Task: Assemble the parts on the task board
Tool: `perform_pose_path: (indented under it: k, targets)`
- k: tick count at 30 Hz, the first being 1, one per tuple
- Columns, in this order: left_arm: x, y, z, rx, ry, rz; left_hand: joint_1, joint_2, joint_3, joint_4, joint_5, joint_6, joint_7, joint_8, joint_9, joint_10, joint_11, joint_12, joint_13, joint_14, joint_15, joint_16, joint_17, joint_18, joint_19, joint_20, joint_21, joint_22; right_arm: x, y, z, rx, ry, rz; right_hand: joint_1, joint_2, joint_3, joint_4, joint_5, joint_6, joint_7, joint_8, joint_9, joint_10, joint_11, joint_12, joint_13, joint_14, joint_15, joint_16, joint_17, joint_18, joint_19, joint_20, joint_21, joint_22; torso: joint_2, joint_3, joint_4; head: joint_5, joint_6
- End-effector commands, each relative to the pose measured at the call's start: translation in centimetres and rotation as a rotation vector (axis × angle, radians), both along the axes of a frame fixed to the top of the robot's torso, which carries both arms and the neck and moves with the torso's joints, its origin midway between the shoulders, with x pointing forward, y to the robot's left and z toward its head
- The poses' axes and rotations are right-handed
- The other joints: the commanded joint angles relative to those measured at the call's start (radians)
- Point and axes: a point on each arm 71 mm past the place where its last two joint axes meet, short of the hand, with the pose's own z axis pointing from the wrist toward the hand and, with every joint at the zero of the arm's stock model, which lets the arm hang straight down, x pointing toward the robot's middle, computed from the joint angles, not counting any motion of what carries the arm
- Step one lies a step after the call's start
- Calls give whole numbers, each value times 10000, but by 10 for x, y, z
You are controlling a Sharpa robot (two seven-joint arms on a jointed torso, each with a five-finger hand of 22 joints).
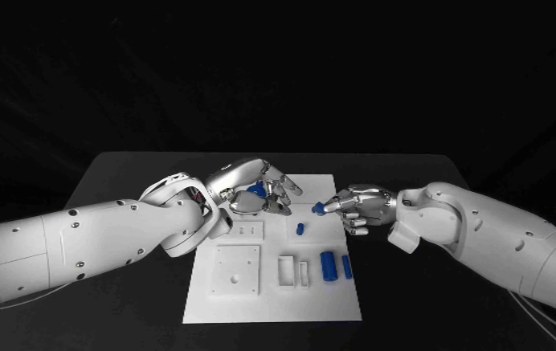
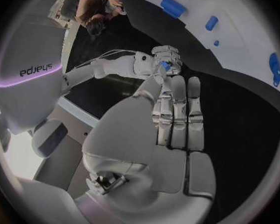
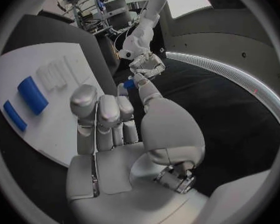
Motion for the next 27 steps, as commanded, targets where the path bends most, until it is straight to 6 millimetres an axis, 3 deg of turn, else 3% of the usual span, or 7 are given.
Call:
perform_pose_path:
  k: [1, 8, 13, 15, 17, 22, 27]
  targets:
    - [-4, -7, 0, 459, -442, -462, -25, -115, 27, 132, -84, -69, 3, -42, -5, 52, -15, 36, 13, 58, -25, -54, 19, -28, 103, -16, -86, -23, -9, 7, 4, 822, 649, 1307, -75, 23, 2, 66, 53, -34, -18, 69, 10, -51, 12, -22, -11, -42, 0, 36, 20, -70, 393, 15, 23, 1016, 5, 25, -2, 12, -22]
    - [-7, -14, 0, 325, -237, -615, -96, -138, 27, 346, -135, -144, 53, -45, -8, 40, -8, 70, 16, 93, -19, -52, 40, -40, 212, -8, -242, -126, -14, 10, 7, 1056, 714, 1936, -50, 29, -41, 101, 135, -41, -17, 71, 12, -58, 14, -28, -19, -46, 2, 34, 34, -75, 391, 16, 45, 1020, 2, 19, -2, -40, -66]
    - [-8, -19, 1, 109, 56, -634, -339, -245, -33, 814, -338, -346, 81, -48, -15, -39, 10, 110, 23, 150, 5, -65, 40, -69, 377, 23, -512, -448, -16, 11, 7, 1079, 743, 2147, -49, 37, -55, 117, 136, -43, -20, 71, 12, -57, 14, -26, -19, -36, 2, 64, 59, -77, 390, 16, 50, 1020, -3, 5, 3, -52, -144]
    - [-9, -21, 1, 1, 211, -608, -760, -354, -143, 1223, -585, -523, 94, -48, -18, -92, 35, 134, 33, 183, 38, -80, 30, -84, 436, 59, -633, -617, -17, 11, 7, 1080, 753, 2214, -49, 37, -55, 117, 136, -43, -20, 71, 12, -57, 14, -26, -19, -36, 2, 64, 59, -77, 390, 16, 50, 1020, -2, 2, 5, -58, -168]
    - [-8, -22, 1, -119, 367, -559, -1022, -583, -352, 1798, -179, -833, 99, -43, -22, -174, 62, 225, 47, 226, 57, -120, 5, -81, 588, 91, -829, -936, -17, 12, 7, 1072, 765, 2274, -49, 37, -55, 117, 136, -43, -20, 71, 12, -57, 14, -26, -19, -36, 2, 64, 59, -77, 390, 16, 50, 1020, -3, 3, 3, -59, -196]
    - [-8, -23, 1, -344, 756, -483, -1117, -807, -530, 3021, -220, -1409, 162, -70, -49, -321, 121, 517, 55, 281, 90, -134, 2, -78, 884, 103, -1125, -1536, -18, 13, 7, 1041, 790, 2378, -38, 42, -71, 133, 128, -47, -18, 70, 11, -55, 13, -21, -18, -43, 3, 49, 60, -78, 387, 16, 53, 1020, 1, -1, 1, -62, -222]
    - [-9, -27, 0, -376, 1161, -586, -1534, -780, -657, 3279, -336, -1141, 132, -52, -34, -294, 110, 592, 73, 307, 84, -112, 12, -79, 910, 104, -1127, -1575, -18, 13, 7, 985, 815, 2399, -34, 46, -75, 144, 128, -50, -18, 71, 12, -59, 15, -25, -19, -45, 5, 46, 63, -77, 384, 18, 44, 1017, 0, -10, 7, -97, -233]
